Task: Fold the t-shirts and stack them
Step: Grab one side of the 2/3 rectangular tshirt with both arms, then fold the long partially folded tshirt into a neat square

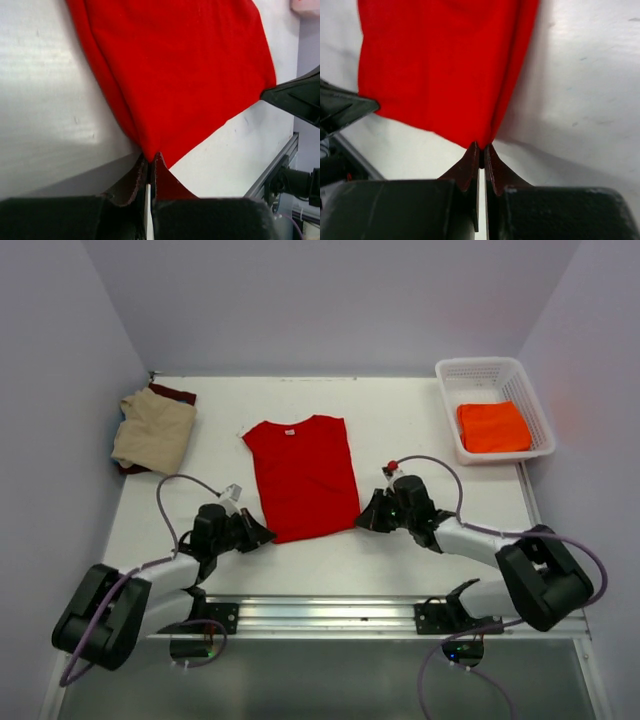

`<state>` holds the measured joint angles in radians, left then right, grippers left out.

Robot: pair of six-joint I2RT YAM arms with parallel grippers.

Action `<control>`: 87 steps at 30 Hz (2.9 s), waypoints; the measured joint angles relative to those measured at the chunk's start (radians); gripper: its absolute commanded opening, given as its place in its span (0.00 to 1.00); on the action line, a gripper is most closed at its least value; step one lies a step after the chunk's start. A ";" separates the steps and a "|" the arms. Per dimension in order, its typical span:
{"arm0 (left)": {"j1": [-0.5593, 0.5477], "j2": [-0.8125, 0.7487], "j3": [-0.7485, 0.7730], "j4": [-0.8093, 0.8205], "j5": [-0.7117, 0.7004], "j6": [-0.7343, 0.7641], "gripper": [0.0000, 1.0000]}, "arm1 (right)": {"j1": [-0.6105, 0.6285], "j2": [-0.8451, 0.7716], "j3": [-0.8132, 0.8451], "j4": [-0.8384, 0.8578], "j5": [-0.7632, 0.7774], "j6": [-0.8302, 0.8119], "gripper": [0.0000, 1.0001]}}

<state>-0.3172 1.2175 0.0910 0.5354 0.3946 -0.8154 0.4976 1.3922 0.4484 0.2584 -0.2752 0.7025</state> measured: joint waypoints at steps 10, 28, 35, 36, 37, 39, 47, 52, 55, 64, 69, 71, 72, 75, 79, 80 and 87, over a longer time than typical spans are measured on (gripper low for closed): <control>-0.031 -0.713 -0.002 -0.675 0.037 0.010 0.00 | 0.289 -0.333 -0.043 -0.206 0.043 0.002 0.00; -0.037 -0.562 0.282 -0.721 -0.196 0.082 0.00 | 0.301 -0.368 0.261 -0.489 0.446 -0.121 0.00; -0.029 -0.283 0.321 -0.497 -0.286 0.141 0.00 | 0.172 -0.121 0.402 -0.433 0.467 -0.177 0.00; -0.027 -0.246 0.328 -0.466 -0.295 0.148 0.00 | 0.162 -0.085 0.418 -0.425 0.468 -0.185 0.00; -0.016 -0.214 0.338 -0.436 -0.300 0.154 0.00 | 0.156 -0.048 0.437 -0.418 0.468 -0.191 0.00; 0.001 -0.149 0.372 -0.393 -0.311 0.163 0.00 | 0.145 0.019 0.479 -0.401 0.468 -0.203 0.00; 0.056 0.041 0.557 -0.287 -0.329 0.199 0.00 | 0.105 0.186 0.664 -0.365 0.474 -0.238 0.00; 0.114 0.264 0.723 -0.238 -0.302 0.211 0.00 | 0.053 0.384 0.908 -0.396 0.501 -0.241 0.00; 0.153 0.515 0.953 -0.229 -0.240 0.216 0.00 | 0.032 0.579 1.172 -0.476 0.601 -0.243 0.00; 0.231 1.120 1.740 -0.253 -0.096 0.173 1.00 | 0.002 1.077 1.843 -0.646 0.851 -0.300 0.99; 0.244 0.956 1.522 -0.205 -0.102 0.183 1.00 | -0.008 0.947 1.537 -0.540 0.826 -0.339 0.99; 0.244 0.921 1.505 -0.185 -0.098 0.189 1.00 | -0.010 0.911 1.472 -0.508 0.814 -0.351 0.99; 0.244 0.902 1.490 -0.172 -0.095 0.193 1.00 | -0.011 0.895 1.447 -0.486 0.806 -0.356 0.99; 0.244 0.867 1.465 -0.154 -0.085 0.209 1.00 | -0.011 0.842 1.392 -0.447 0.778 -0.365 0.98; 0.244 0.866 1.455 -0.140 -0.066 0.216 1.00 | -0.012 0.831 1.412 -0.424 0.689 -0.369 0.64; 0.244 0.870 1.451 -0.137 -0.056 0.215 0.99 | -0.013 0.838 1.427 -0.431 0.655 -0.372 0.45; 0.244 1.010 1.472 -0.075 0.084 0.150 0.00 | -0.023 0.941 1.587 -0.473 0.400 -0.317 0.00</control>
<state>-0.0734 2.2272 1.5635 0.4606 0.4786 -0.6651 0.4744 2.3333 2.0357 -0.2150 0.1249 0.3859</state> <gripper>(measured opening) 0.115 0.010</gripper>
